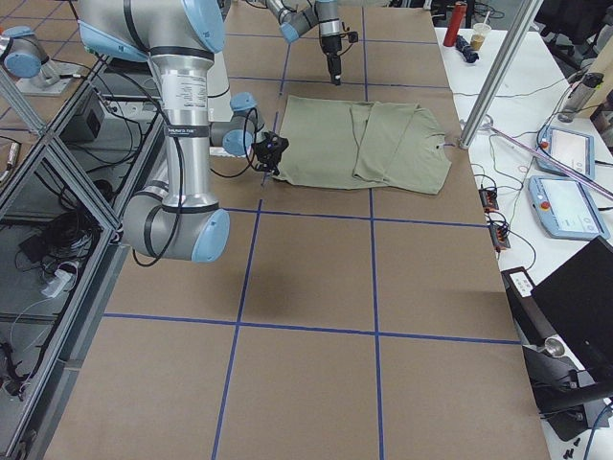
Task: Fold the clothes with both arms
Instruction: 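Release the sleeve and move both grippers to the shirt hem corners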
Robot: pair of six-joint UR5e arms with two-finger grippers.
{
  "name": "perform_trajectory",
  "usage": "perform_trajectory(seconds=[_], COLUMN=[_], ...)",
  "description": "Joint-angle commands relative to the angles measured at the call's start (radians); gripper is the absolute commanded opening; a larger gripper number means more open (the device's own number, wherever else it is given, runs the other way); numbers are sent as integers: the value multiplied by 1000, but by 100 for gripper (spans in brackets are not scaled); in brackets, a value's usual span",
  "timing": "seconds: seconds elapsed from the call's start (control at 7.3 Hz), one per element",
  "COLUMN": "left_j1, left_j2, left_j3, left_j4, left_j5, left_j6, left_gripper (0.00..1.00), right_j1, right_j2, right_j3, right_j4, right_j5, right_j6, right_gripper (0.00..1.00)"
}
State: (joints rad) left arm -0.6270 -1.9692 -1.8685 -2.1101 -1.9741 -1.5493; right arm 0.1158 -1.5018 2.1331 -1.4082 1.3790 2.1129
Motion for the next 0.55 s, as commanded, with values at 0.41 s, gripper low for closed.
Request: perform_trajectory(seconds=[0.41], left_j1=[274], left_j2=[170], left_j3=[-187], left_j4=[274], left_j5=[214], left_j6=[-233], left_gripper=[94], right_j1=[1], right_j2=[-8], right_j3=[24], right_j4=[0], right_j5=[3], right_j6=[-1], right_gripper=[0])
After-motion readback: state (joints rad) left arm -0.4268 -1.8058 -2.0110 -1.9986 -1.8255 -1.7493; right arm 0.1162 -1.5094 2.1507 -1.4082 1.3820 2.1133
